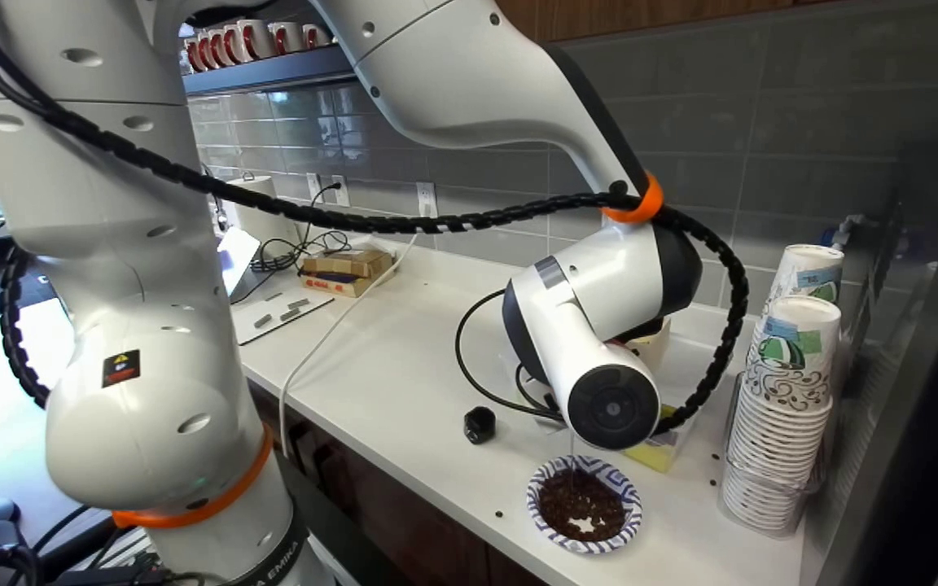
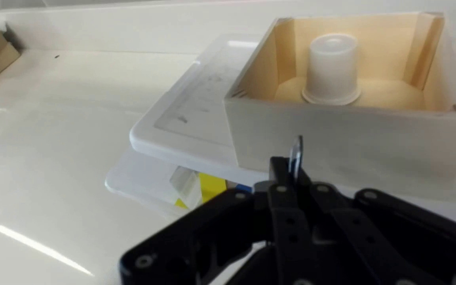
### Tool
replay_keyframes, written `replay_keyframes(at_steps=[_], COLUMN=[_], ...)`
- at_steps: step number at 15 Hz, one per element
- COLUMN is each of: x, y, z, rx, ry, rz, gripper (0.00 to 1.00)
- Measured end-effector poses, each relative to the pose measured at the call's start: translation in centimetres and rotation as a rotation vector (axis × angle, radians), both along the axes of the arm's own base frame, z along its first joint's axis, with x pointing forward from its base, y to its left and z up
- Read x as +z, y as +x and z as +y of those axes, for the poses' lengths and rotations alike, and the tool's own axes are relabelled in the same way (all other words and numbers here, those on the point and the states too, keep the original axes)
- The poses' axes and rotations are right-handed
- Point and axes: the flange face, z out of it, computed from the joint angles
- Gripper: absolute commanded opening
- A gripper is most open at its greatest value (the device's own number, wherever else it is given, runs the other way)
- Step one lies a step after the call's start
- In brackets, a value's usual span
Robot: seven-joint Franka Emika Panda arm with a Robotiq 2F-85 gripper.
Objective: Use the cake slicer to stir in the bowl
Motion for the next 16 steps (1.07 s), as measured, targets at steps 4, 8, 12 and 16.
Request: replay_keyframes(at_steps=[4, 8, 12, 16], x=[0.08, -0.21, -0.21, -0.47], y=[0.22, -0.03, -0.07, -0.54], z=[-0.18, -0.18, -0.53, -1.08], rx=[-0.078, -0.136, -0.158, -0.155], ry=[-0.021, -0.075, -0.147, -0.199], rz=[-0.065, -0.125, -0.174, -0.188], gripper=[0.01, 0.01, 0.01, 0.01])
